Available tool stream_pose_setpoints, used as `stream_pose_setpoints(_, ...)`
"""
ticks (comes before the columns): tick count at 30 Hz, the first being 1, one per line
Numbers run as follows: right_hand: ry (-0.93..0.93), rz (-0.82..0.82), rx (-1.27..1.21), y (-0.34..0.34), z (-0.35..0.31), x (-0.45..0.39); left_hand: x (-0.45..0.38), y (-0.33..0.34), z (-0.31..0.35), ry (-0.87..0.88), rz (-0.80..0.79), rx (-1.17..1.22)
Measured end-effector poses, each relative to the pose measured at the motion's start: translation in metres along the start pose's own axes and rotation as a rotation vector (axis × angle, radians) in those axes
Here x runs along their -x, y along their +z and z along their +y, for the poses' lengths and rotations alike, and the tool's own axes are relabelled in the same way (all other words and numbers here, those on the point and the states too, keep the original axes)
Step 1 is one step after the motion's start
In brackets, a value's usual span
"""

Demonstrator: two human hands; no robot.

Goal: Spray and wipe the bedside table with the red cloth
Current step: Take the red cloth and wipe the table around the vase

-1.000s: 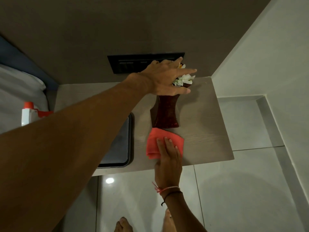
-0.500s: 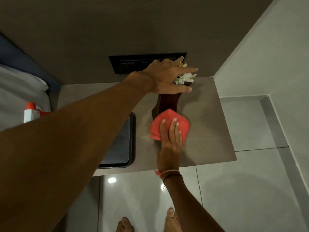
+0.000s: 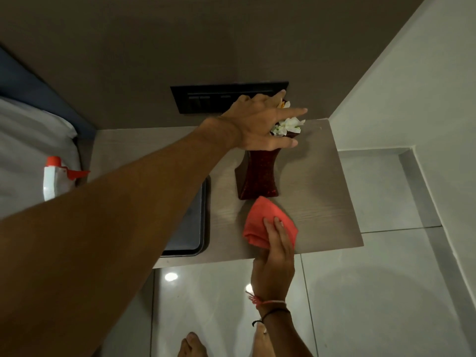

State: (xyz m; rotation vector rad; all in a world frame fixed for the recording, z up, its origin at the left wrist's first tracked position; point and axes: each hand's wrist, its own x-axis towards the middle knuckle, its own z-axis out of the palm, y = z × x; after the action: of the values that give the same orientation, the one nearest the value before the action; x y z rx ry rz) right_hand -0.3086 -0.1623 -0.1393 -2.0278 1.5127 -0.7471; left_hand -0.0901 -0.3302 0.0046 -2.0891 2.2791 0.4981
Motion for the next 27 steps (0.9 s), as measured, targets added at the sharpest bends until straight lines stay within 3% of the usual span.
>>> stream_pose_setpoints(5, 0.41, 0.284, -0.467, -0.025, -0.022, -0.028, 0.015, 0.014, 0.012, 0.018, 0.107, -0.071)
stream_pose_setpoints(9, 0.589, 0.397, -0.785, -0.043, -0.026, -0.045, 0.028, 0.026, 0.026, 0.011, 0.154, -0.14)
stream_pose_setpoints(18, 0.938, 0.16, -1.005, -0.066, -0.019, -0.042, 0.059, 0.035, 0.048, -0.033, 0.183, -0.2)
stream_pose_setpoints(20, 1.012, 0.029, -1.078, -0.07, -0.019, -0.039, 0.082, 0.035, 0.049, -0.079, 0.369, -0.063)
stream_pose_setpoints(22, 1.071, -0.13, -1.164, -0.07, -0.022, -0.034, 0.121, 0.048, 0.049, -0.169, 0.643, 0.215)
stream_pose_setpoints(24, 1.092, -0.26, -1.2, -0.067, -0.029, -0.031, 0.163, 0.071, 0.046, -0.326, 0.801, 0.507)
stream_pose_setpoints(25, 1.092, -0.313, -1.193, -0.062, -0.035, -0.029, 0.184, 0.083, 0.043, -0.433, 0.785, 0.665)
stream_pose_setpoints(27, 1.08, -0.397, -1.163, -0.049, -0.048, -0.025, 0.216, 0.102, 0.037, -0.646, 0.557, 1.031)
